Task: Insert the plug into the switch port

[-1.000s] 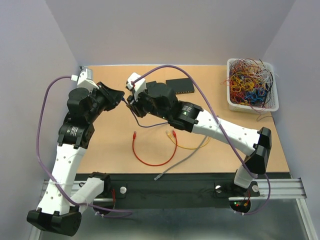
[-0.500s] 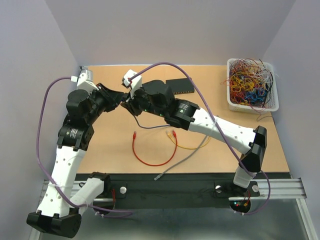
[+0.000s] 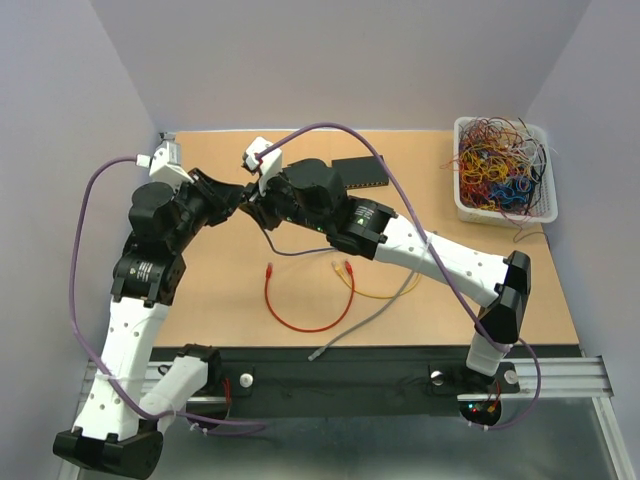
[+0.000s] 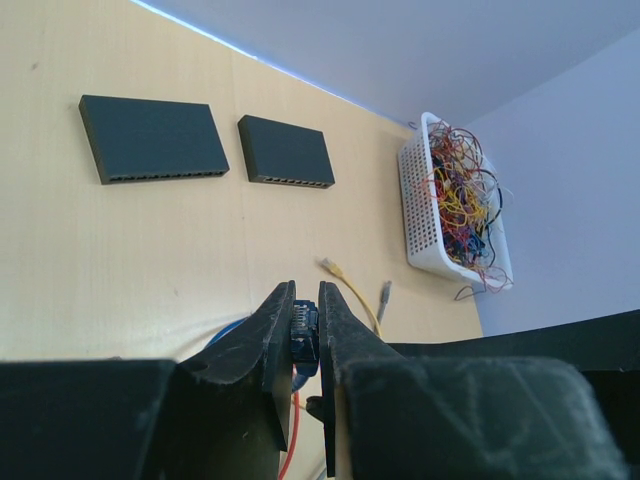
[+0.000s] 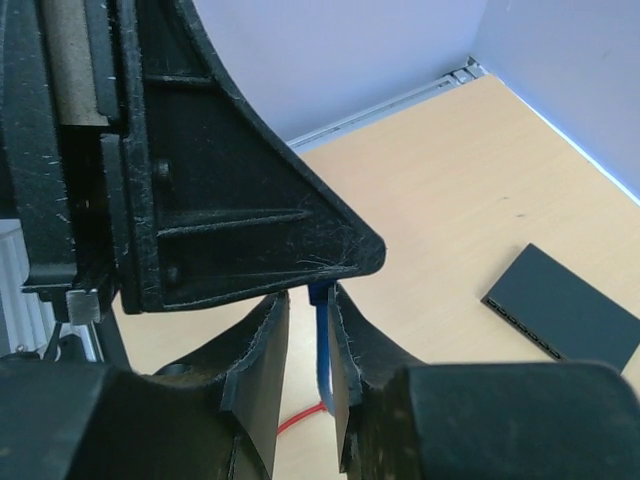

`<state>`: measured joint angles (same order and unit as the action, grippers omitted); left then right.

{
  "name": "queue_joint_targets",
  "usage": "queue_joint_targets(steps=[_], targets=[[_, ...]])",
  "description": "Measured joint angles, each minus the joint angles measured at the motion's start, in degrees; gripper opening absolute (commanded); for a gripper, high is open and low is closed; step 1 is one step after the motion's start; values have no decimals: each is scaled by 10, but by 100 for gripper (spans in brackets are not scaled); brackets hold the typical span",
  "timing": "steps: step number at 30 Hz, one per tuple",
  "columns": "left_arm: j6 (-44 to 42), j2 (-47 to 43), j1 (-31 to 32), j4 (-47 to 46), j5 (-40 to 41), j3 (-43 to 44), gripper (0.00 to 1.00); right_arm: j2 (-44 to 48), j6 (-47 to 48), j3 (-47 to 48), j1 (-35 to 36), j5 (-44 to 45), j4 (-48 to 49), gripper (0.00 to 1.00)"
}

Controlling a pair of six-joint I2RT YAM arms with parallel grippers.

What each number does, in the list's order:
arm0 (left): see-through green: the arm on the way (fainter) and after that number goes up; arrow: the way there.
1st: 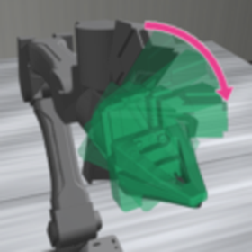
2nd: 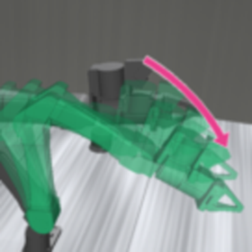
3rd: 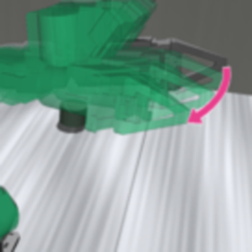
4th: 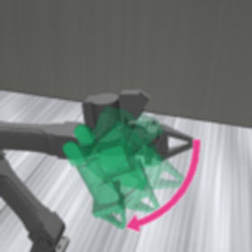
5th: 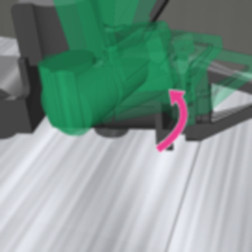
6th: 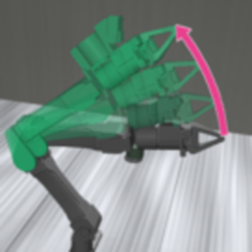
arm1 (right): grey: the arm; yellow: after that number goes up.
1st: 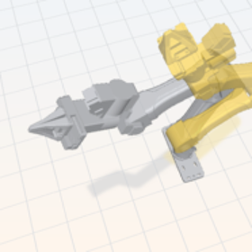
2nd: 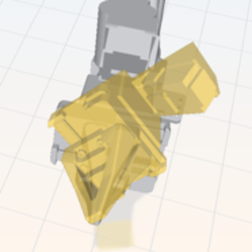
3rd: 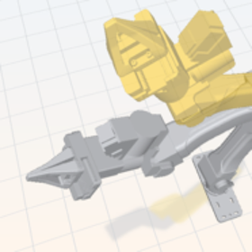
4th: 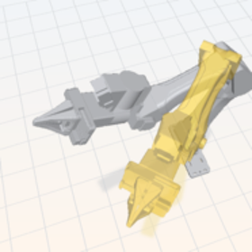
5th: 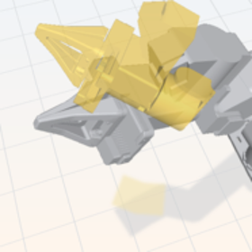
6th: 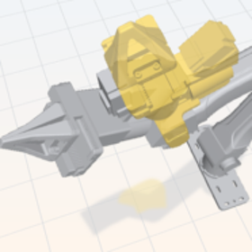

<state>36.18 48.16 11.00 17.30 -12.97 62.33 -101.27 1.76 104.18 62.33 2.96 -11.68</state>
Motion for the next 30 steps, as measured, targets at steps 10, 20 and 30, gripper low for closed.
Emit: queue_joint_targets(steps=[10,20,30], targets=[[5,-21,1,2,-2,0,0,-5,-12,0,3,28,8,28],[6,-24,1,1,-2,0,0,-8,-34,0,5,34,9,9],[5,-26,1,-8,-3,-10,11,-7,-38,-5,4,30,14,0]])
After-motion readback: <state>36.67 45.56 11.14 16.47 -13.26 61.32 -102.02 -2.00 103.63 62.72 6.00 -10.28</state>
